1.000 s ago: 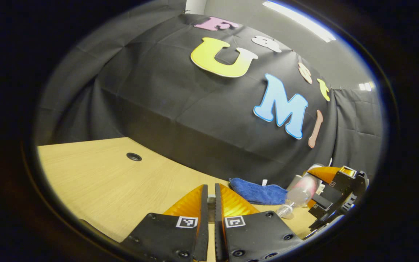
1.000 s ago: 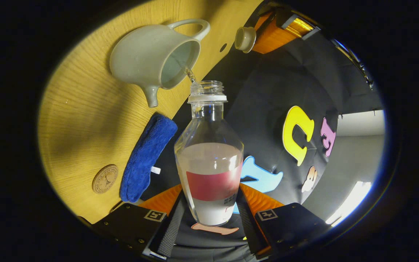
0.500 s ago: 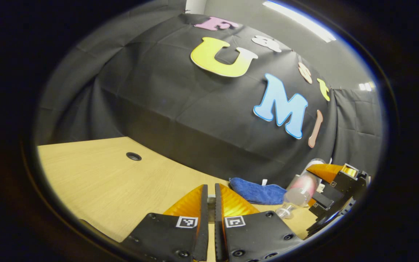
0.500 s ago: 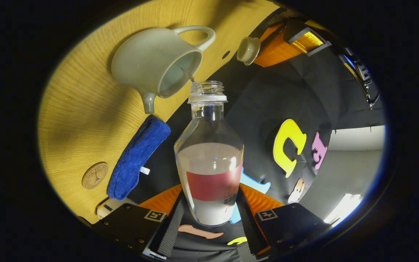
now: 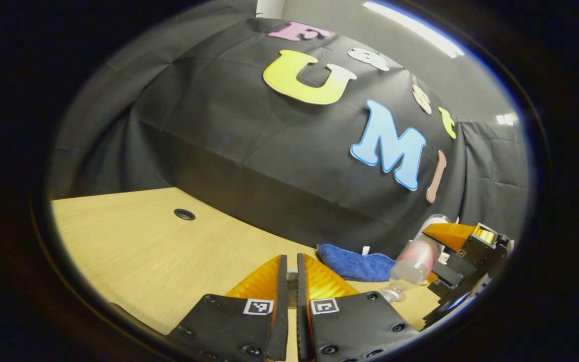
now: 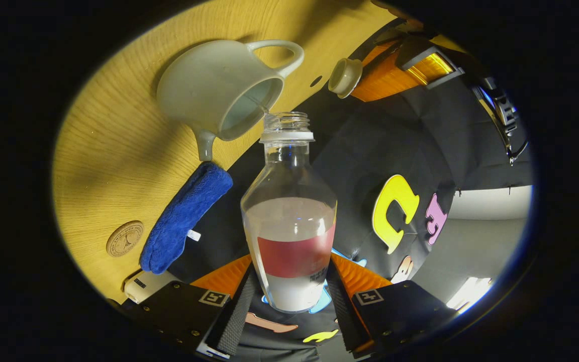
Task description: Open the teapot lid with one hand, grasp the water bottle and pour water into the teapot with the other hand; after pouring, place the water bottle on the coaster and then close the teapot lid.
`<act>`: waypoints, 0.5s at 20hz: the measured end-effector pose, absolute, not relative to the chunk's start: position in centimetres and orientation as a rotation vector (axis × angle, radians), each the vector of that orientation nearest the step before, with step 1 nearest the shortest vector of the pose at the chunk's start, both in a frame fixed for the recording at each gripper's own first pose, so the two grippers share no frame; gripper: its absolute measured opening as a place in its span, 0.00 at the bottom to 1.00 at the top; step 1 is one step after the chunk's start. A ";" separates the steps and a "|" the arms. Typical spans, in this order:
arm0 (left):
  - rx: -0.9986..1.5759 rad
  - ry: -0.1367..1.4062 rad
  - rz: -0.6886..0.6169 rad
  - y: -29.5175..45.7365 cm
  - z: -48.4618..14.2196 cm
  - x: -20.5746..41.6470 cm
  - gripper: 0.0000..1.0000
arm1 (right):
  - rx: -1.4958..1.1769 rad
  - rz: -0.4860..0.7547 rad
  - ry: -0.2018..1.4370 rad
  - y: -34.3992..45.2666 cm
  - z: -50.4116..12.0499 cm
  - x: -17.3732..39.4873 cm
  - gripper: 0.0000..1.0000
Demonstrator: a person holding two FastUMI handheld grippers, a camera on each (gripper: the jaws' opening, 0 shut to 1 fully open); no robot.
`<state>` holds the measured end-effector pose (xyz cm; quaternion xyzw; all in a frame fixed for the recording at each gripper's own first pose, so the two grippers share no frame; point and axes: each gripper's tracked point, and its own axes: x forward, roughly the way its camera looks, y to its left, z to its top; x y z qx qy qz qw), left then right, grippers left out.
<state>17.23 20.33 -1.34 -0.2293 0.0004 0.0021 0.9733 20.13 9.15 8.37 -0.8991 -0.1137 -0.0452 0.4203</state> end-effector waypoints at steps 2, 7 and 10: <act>-0.462 0.003 0.006 20.4 -1.3 17.2 0.16 | -2.240 -0.106 -0.273 9.0 8.2 20.2 0.76; -0.465 -0.007 0.015 20.6 -1.0 17.0 0.13 | -2.084 -0.055 -0.183 7.2 6.4 20.4 0.76; -0.460 0.001 0.024 20.6 -1.3 17.1 0.13 | -1.894 0.003 -0.087 5.9 4.4 20.4 0.76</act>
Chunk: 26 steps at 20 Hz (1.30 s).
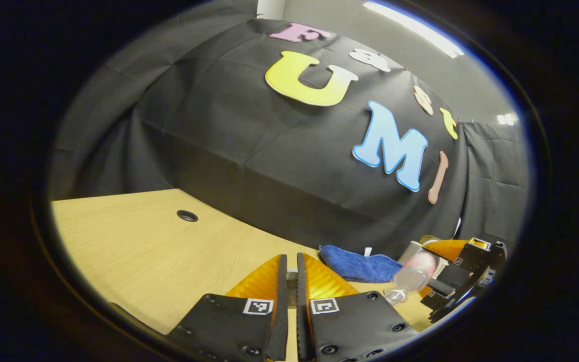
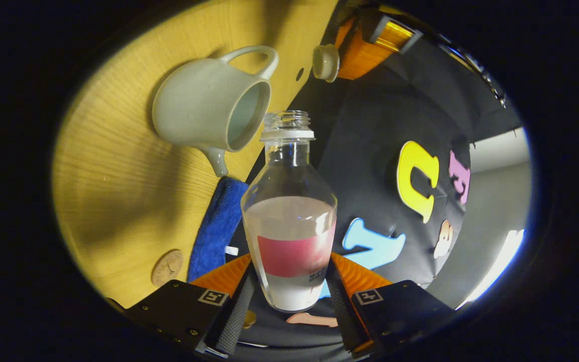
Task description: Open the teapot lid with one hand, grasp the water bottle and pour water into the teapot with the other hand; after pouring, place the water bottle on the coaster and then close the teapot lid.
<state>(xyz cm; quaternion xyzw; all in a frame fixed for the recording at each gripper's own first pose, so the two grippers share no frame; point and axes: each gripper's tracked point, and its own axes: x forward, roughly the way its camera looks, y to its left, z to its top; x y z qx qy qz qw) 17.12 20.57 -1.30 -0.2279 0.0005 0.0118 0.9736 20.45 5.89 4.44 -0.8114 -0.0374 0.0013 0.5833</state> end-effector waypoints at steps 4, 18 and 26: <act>-0.451 0.011 0.034 20.5 -1.5 17.2 0.16 | -1.655 0.041 0.005 4.3 2.8 20.4 0.76; -0.375 0.013 0.022 19.0 -1.5 17.1 0.16 | -1.044 0.042 0.181 -2.7 0.3 21.6 0.76; -0.334 0.015 -0.013 17.1 -1.3 17.2 0.16 | -0.555 0.088 0.206 -4.3 0.2 23.3 0.77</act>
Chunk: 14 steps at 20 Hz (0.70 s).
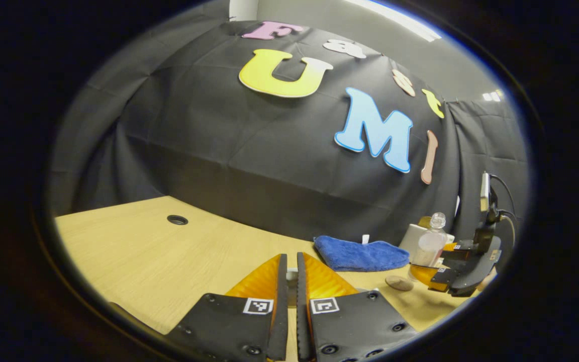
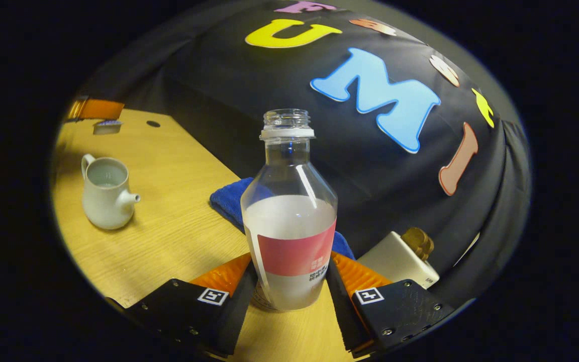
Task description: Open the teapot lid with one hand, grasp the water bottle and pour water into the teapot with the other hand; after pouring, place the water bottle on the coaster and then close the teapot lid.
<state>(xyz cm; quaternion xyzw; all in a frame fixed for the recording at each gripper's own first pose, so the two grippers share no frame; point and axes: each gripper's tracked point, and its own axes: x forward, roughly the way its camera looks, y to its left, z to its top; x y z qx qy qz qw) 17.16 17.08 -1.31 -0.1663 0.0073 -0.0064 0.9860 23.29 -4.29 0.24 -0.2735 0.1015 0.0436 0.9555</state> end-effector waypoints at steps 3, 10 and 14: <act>-0.321 0.009 -0.023 16.5 -1.0 17.1 0.16 | -0.403 0.082 0.214 -4.9 -0.2 24.3 0.76; -0.292 0.017 -0.047 15.2 -1.1 17.2 0.16 | -0.070 0.099 0.246 -5.9 -1.2 26.6 0.77; -0.260 0.012 -0.060 14.4 -1.0 17.2 0.16 | -0.012 0.086 0.266 -6.3 -1.6 27.0 0.76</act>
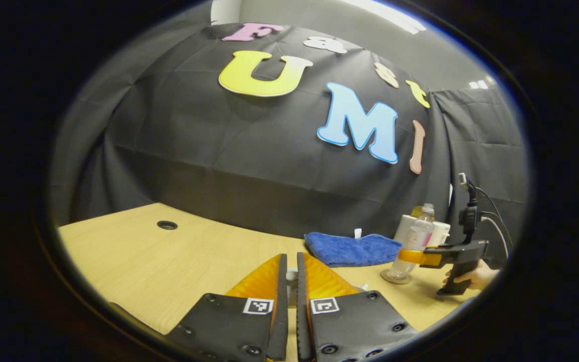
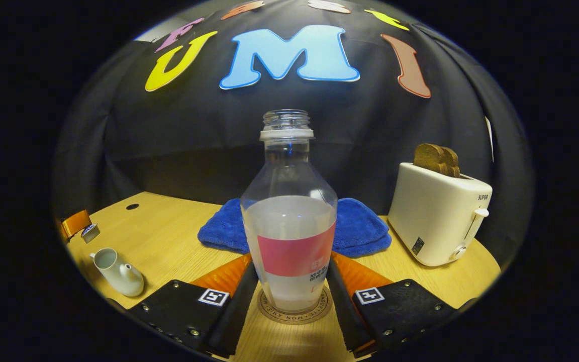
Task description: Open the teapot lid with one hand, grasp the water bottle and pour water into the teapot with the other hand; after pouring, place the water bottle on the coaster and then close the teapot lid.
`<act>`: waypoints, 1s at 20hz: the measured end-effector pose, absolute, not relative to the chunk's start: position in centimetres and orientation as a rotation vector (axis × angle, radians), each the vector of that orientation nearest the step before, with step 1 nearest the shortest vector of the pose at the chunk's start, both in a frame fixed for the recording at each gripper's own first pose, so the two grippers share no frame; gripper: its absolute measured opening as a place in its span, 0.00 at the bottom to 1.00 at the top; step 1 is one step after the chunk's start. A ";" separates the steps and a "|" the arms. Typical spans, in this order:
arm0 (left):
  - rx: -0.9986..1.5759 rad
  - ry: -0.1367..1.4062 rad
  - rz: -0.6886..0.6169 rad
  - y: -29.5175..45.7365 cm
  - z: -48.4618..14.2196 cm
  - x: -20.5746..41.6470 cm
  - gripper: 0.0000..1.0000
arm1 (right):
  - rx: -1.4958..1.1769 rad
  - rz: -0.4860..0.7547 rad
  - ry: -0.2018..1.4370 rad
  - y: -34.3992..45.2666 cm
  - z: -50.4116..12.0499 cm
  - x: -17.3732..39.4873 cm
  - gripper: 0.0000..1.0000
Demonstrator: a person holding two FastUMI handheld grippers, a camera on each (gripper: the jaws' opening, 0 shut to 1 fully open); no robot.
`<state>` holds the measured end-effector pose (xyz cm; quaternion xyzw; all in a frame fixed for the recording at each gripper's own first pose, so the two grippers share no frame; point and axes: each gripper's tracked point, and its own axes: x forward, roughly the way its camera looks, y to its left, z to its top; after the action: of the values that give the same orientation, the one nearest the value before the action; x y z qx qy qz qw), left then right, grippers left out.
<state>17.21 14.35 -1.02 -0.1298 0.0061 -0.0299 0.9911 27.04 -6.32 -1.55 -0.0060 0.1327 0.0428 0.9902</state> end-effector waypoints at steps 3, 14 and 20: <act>-0.247 0.012 -0.066 14.1 -1.0 17.3 0.13 | 0.007 0.089 0.279 -6.2 -2.0 27.1 0.76; -0.242 0.012 -0.073 13.7 -1.1 17.3 0.13 | 0.040 0.095 0.307 -5.6 -2.8 27.0 0.80; -0.242 0.012 -0.084 13.2 -1.0 17.4 0.16 | 0.008 0.038 0.248 -6.3 -1.6 25.7 0.90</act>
<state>17.39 13.20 -1.00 -0.1208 0.0061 -0.0420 0.9918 25.71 -6.30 -1.56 0.0038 0.1236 0.0187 0.9921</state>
